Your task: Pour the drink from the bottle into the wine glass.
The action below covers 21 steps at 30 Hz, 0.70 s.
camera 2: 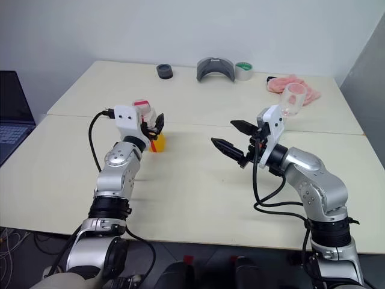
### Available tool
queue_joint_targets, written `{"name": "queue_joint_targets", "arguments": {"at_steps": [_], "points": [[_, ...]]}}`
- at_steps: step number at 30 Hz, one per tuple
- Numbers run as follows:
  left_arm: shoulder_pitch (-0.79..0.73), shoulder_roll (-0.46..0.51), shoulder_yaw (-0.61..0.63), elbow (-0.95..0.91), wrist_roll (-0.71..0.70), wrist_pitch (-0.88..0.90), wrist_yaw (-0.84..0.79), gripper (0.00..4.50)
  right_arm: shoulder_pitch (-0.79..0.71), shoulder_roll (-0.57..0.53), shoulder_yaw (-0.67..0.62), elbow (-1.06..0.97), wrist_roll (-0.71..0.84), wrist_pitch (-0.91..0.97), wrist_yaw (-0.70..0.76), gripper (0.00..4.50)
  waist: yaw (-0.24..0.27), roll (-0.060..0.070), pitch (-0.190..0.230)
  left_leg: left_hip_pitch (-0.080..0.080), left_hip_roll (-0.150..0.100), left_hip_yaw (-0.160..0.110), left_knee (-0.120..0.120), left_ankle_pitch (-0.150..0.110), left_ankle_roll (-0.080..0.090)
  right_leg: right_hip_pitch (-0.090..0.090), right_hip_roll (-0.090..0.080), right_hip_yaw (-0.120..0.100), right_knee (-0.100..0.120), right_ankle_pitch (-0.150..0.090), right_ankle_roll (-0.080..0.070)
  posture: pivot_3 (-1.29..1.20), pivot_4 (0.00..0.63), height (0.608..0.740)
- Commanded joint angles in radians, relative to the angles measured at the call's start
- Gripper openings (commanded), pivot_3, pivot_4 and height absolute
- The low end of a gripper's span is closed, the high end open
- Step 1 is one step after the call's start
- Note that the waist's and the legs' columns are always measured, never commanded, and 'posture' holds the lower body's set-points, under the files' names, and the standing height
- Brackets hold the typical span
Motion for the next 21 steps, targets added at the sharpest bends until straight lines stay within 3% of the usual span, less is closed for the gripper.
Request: {"name": "queue_joint_targets", "arguments": {"at_steps": [1,3,21], "points": [[-0.014,0.004,0.007,-0.033,-0.007,-0.014,-0.007,2.08,-0.015,-0.003,-0.027,-0.021,0.011,-0.018,-0.008,4.5,0.0,0.0,0.0,0.0,0.0,0.0,0.0,0.0,0.0,0.0,0.0,0.0,0.0,0.0,0.0,0.0,0.15,0.74],[-0.014,0.004,0.006,-0.034,-0.007,-0.014,-0.008,1.79,-0.013,-0.002,-0.027,-0.023,0.011,-0.018,-0.01,4.5,0.0,0.0,0.0,0.0,0.0,0.0,0.0,0.0,0.0,0.0,0.0,0.0,0.0,0.0,0.0,0.0,0.15,0.74],[0.021,0.013,-0.007,-0.154,0.011,0.051,0.005,1.78,-0.01,-0.012,-0.012,-0.022,0.011,-0.029,0.013,4.5,0.0,0.0,0.0,0.0,0.0,0.0,0.0,0.0,0.0,0.0,0.0,0.0,0.0,0.0,0.0,0.0,0.15,0.74]]}}
